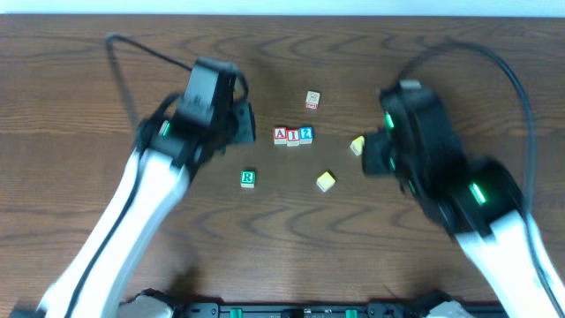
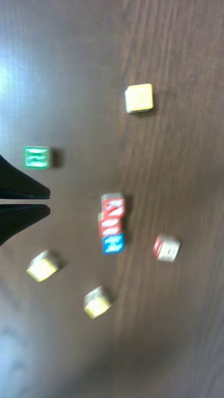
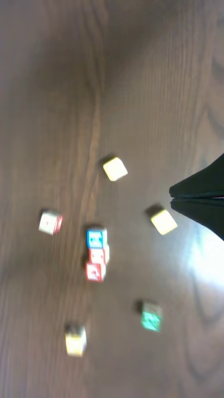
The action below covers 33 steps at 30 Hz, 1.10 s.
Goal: Spell out Ai2
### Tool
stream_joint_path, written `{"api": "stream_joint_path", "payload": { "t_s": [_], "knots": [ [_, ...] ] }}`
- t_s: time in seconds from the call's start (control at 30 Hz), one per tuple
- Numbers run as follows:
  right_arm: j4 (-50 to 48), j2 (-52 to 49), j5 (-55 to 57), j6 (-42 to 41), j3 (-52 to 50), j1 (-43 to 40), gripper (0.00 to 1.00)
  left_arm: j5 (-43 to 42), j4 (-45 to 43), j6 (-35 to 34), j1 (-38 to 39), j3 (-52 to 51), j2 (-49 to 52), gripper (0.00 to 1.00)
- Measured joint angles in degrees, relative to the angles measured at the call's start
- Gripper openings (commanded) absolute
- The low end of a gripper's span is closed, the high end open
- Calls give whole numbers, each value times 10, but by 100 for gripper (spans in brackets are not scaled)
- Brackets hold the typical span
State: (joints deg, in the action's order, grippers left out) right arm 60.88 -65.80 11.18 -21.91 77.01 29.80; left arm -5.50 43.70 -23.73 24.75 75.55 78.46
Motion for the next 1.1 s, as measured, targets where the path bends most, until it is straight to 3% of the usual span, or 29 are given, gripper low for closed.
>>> {"api": "stream_joint_path", "payload": {
  "t_s": [0.03, 0.07, 0.1, 0.13, 0.43, 1.1],
  "knots": [
    [7, 31, 1, 0, -12, 15, 1, 9, 0, 2, 16, -20, -37, 6],
    [15, 63, 2, 0, -27, 29, 7, 16, -2, 3, 35, -43, -72, 7],
    [16, 95, 4, -2, -41, 41, 43, 21, -2, 5, 54, -70, -107, 38],
    [20, 130, 5, -4, -60, 54, 99, 26, 0, 10, 75, -96, -139, 96],
    [70, 272, -26, -38, -96, 73, 99, 41, 70, 4, 107, -144, -243, 95],
    [83, 279, -43, -47, -97, 73, 99, 62, 106, 16, 97, -144, -246, 95]
  ]
}}
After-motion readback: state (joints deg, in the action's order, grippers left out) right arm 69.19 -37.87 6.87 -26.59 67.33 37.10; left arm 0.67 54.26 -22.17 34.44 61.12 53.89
